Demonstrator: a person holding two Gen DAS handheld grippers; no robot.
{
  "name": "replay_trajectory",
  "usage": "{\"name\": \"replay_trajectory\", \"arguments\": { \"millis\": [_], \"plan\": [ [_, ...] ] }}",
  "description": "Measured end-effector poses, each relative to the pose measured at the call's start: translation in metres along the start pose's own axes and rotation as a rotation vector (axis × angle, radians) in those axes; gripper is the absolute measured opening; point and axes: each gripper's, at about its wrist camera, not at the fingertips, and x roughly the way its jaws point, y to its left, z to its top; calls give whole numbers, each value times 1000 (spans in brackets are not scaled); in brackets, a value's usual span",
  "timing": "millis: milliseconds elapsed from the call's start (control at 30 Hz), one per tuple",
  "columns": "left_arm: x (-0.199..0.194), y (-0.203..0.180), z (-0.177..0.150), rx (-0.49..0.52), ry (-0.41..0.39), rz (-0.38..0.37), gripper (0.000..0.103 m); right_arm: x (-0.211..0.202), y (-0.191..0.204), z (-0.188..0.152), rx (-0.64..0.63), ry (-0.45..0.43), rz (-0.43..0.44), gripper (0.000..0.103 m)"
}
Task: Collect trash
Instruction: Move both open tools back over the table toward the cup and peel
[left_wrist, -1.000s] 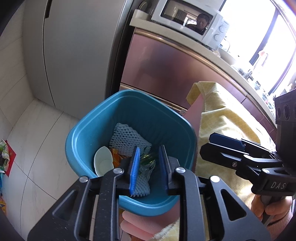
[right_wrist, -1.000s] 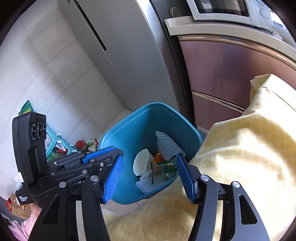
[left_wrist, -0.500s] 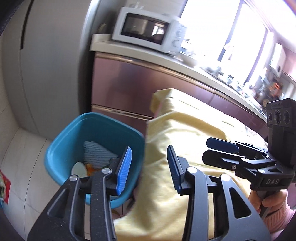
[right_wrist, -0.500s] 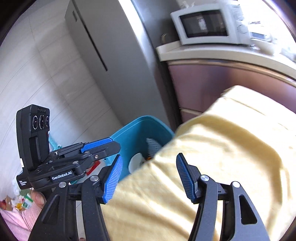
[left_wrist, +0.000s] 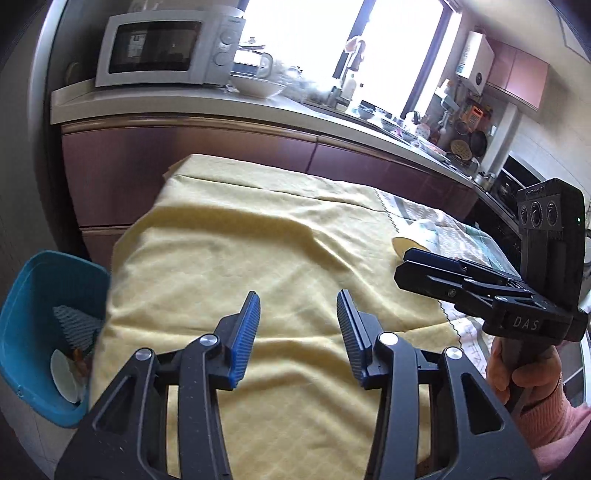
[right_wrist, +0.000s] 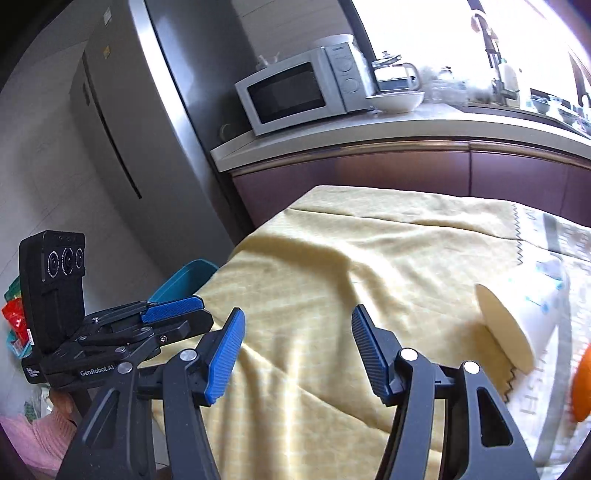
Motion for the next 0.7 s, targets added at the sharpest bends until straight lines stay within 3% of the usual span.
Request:
{"name": "replay_trajectory", "arguments": {
  "millis": [333,700],
  "plan": [
    [62,-76,12,89,97,-138,43,-55,-81,-20,121,-83,-199,58],
    [115,-131,29,115,182,-225,43,-91,-151,-43,251,-128,-354,58]
  ]
}}
